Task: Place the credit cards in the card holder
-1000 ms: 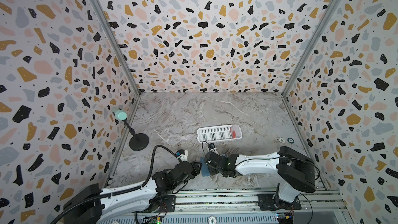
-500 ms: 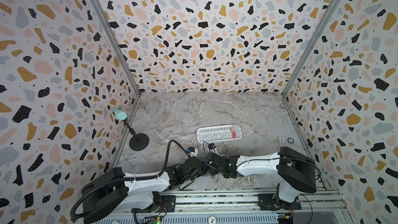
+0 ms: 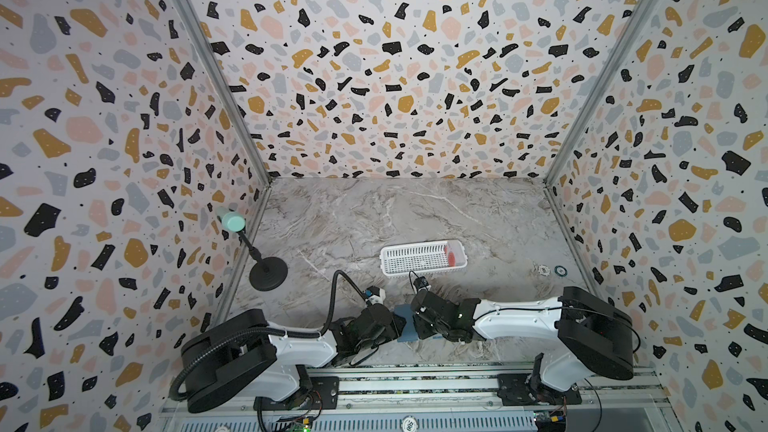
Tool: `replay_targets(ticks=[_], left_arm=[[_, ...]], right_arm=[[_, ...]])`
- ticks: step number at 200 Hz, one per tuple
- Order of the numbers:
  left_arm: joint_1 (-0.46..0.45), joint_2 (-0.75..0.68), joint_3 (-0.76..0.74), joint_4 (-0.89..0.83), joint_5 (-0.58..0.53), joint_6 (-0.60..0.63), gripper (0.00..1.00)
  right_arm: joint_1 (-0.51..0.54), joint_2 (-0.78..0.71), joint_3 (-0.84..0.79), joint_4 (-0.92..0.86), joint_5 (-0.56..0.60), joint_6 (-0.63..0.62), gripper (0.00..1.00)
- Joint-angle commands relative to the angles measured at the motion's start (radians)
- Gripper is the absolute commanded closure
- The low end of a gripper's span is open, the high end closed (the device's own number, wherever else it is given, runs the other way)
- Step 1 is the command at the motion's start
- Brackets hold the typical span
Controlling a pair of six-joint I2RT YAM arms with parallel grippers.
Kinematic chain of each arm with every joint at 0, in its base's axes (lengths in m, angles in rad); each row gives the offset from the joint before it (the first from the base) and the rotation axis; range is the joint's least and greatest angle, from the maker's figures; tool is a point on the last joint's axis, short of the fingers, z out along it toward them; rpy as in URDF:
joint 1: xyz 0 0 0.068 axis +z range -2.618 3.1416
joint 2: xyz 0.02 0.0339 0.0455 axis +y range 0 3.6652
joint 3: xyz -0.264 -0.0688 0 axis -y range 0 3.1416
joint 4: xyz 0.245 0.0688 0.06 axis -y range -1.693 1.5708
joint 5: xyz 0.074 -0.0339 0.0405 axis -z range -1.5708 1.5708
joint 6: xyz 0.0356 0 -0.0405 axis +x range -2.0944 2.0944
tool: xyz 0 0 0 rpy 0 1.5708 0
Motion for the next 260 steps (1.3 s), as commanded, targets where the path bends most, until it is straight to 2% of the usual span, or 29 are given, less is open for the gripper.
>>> replay_targets(ticks=[1,49,96,125,155,178,201,227,260], left_arm=[[0.007,0.015,-0.025,-0.039,-0.001,-0.007,0.79],[0.007,0.009,-0.006,-0.047,0.0,0.01,0.8],[0.007,-0.041,0.076,-0.019,0.02,0.065,0.77],[0.01,-0.076,0.136,-0.034,0.015,0.112,0.74],[0.033,-0.096,0.187,-0.063,0.006,0.177,0.72],[0.064,-0.09,0.226,-0.076,0.006,0.223,0.71],[0.103,-0.049,0.298,-0.126,0.023,0.289,0.69],[0.144,0.035,0.413,-0.208,0.053,0.385,0.69],[0.179,0.157,0.55,-0.303,0.08,0.489,0.69]], right_arm=[[-0.013,-0.025,-0.038,-0.069,0.018,0.015,0.87],[-0.03,-0.08,-0.057,-0.034,0.003,-0.012,0.88],[-0.07,-0.237,-0.055,0.004,-0.061,-0.083,0.89],[-0.146,-0.338,-0.054,-0.036,-0.083,-0.122,0.84],[-0.271,-0.404,-0.03,-0.103,-0.091,-0.195,0.82],[-0.371,-0.422,-0.006,-0.136,-0.092,-0.26,0.73],[-0.476,-0.403,0.032,-0.17,-0.095,-0.318,0.69],[-0.593,-0.343,0.081,-0.176,-0.15,-0.369,0.58],[-0.672,-0.236,0.144,-0.156,-0.212,-0.408,0.46]])
